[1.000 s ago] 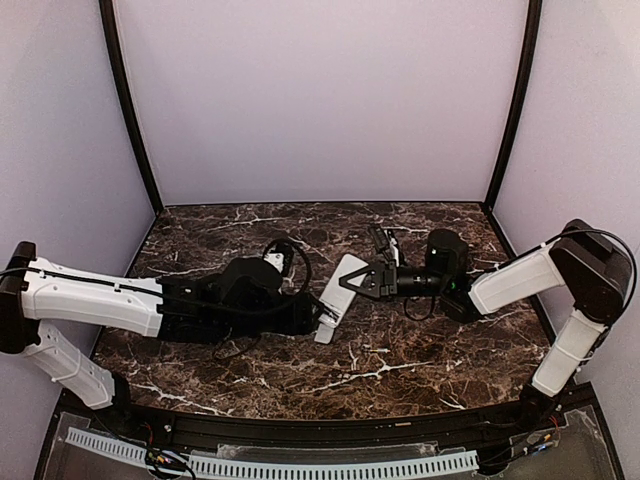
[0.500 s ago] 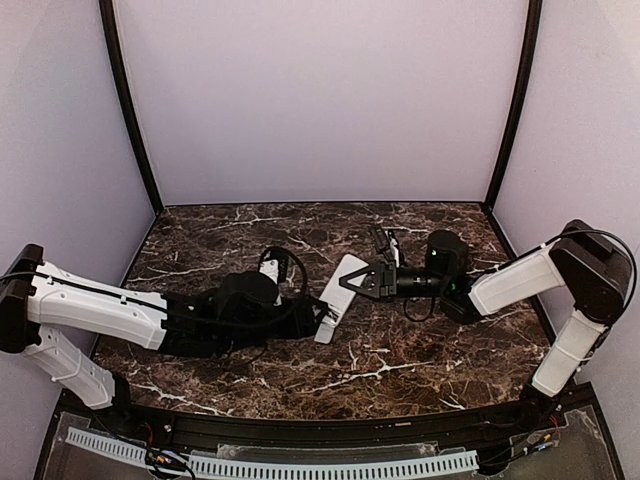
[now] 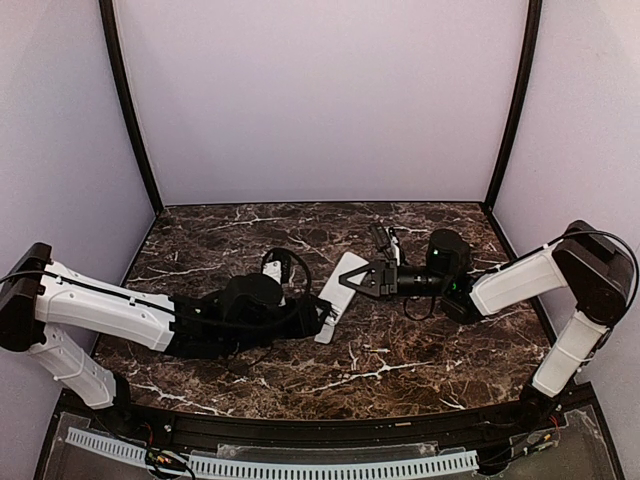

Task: Load the batteries into the remote control
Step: Load the battery into the battery compartment.

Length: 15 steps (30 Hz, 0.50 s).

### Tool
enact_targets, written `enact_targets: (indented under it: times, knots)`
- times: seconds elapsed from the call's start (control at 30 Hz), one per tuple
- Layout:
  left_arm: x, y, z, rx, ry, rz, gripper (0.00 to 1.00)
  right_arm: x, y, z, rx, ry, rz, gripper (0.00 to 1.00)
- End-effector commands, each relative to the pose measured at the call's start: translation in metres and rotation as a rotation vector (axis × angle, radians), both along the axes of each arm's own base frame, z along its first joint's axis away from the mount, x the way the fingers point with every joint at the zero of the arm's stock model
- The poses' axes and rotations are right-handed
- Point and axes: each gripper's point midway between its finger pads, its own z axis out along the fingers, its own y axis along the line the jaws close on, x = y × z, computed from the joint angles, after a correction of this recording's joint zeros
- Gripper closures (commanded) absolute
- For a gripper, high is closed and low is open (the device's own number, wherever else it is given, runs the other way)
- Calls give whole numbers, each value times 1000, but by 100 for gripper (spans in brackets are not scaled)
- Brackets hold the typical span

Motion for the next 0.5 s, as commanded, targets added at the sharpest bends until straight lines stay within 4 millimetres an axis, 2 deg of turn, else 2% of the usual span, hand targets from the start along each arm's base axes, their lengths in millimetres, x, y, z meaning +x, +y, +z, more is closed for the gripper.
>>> enact_targets:
  times: [0.0, 0.23, 0.47]
  knots:
    - [-1, -3, -2, -11, 12, -2, 38, -5, 0, 20, 53, -51, 1, 100]
    - [-2, 3, -7, -9, 28, 18, 49, -7, 0, 24, 66, -59, 8, 100]
    - [-2, 4, -13, 3, 50, 28, 51, -8, -1, 29, 82, -72, 11, 100]
